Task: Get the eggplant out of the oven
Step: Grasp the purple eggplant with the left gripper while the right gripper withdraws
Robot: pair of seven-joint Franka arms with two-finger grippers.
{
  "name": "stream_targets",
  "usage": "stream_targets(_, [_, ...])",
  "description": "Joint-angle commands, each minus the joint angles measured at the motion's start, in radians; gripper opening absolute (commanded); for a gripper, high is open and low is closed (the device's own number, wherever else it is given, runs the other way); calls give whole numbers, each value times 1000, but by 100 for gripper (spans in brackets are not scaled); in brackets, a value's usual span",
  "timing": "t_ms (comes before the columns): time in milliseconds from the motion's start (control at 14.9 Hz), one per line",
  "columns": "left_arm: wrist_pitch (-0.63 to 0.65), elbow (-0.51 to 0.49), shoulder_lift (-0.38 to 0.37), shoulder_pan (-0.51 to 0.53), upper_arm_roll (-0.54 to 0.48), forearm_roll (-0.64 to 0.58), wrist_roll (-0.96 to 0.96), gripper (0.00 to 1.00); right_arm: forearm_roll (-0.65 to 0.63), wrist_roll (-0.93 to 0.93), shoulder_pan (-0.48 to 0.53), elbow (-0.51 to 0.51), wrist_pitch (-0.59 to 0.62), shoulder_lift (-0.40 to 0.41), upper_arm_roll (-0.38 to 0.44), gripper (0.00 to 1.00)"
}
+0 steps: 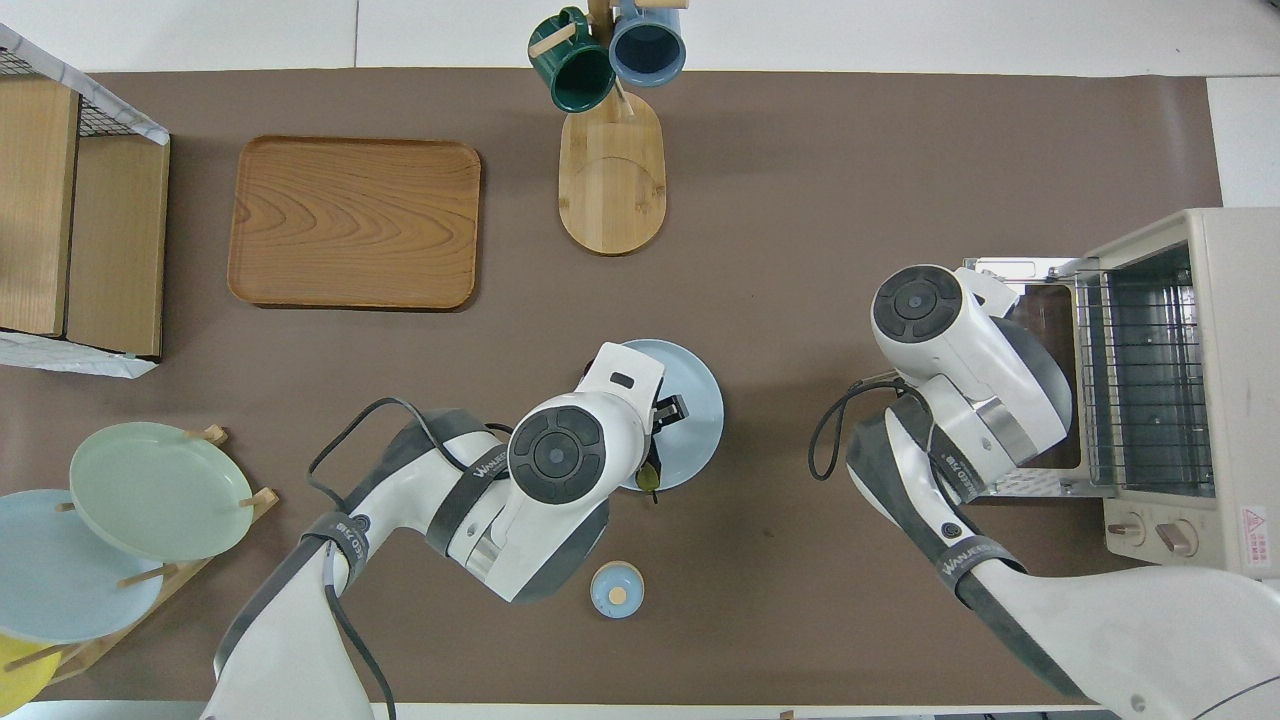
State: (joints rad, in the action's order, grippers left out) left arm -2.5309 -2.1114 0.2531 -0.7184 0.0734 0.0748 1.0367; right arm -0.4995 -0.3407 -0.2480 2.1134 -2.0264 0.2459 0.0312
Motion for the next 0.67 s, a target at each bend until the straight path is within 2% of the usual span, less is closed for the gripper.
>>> stream_targets(0, [1, 11, 18, -22, -20, 11, 10, 83, -44, 168, 85, -32, 14, -45, -5, 0])
stream_targets(134, [4, 11, 17, -22, -20, 11, 11, 81, -42, 251, 124, -35, 37, -94, -5, 0])
stream_targets(269, [4, 11, 18, -22, -20, 11, 11, 73, -39, 316, 154, -38, 51, -125, -7, 0])
stream_targets(403, [1, 11, 22, -22, -18, 11, 29, 57, -34, 357, 168, -50, 75, -149, -7, 0])
stream_targets(605, [4, 14, 22, -24, -20, 11, 33, 25, -2, 434, 216, -70, 101, -175, -5, 0])
